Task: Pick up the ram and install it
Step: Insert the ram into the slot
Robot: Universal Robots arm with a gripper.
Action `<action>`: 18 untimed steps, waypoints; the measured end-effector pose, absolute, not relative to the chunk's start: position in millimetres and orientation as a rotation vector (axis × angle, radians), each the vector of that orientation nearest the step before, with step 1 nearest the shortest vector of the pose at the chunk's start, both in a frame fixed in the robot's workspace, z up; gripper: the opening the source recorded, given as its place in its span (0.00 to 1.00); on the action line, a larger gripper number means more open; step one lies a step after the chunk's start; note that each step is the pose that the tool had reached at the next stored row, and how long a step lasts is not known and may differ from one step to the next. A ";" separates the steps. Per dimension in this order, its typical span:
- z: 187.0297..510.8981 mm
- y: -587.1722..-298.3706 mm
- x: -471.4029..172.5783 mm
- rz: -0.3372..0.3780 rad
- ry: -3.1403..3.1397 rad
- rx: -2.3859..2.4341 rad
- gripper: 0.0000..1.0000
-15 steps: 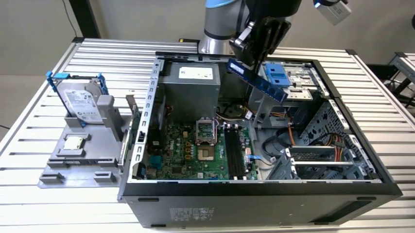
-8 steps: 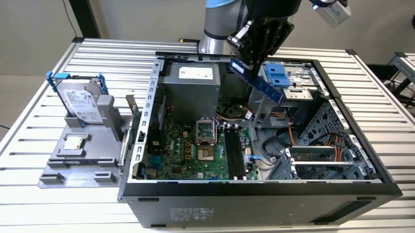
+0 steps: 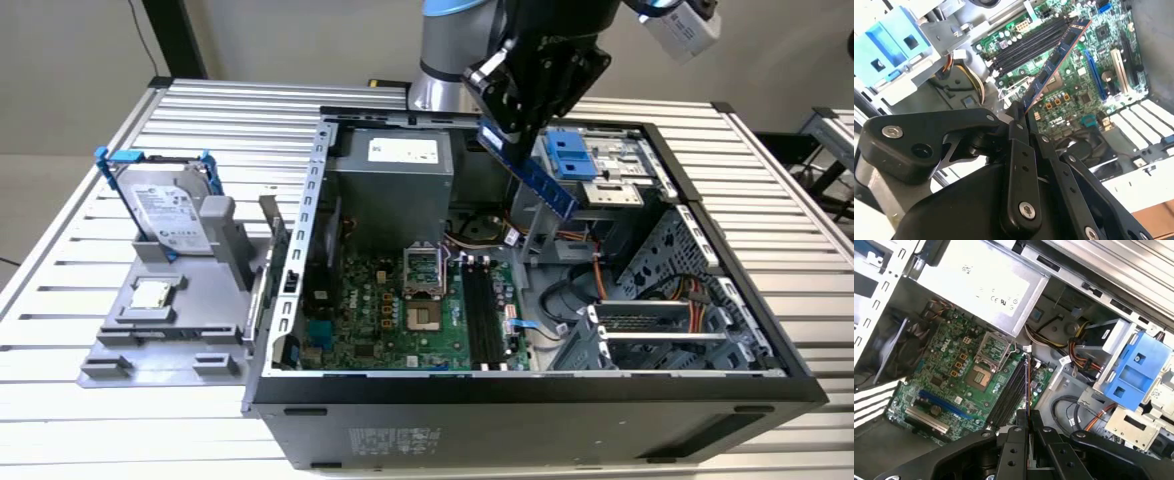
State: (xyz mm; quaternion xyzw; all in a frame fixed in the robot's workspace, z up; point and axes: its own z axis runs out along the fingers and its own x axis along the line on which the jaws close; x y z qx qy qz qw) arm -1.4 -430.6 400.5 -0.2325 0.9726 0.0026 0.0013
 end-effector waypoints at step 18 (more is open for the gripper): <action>400.3 -430.6 0.7 0.008 3.113 -0.394 0.00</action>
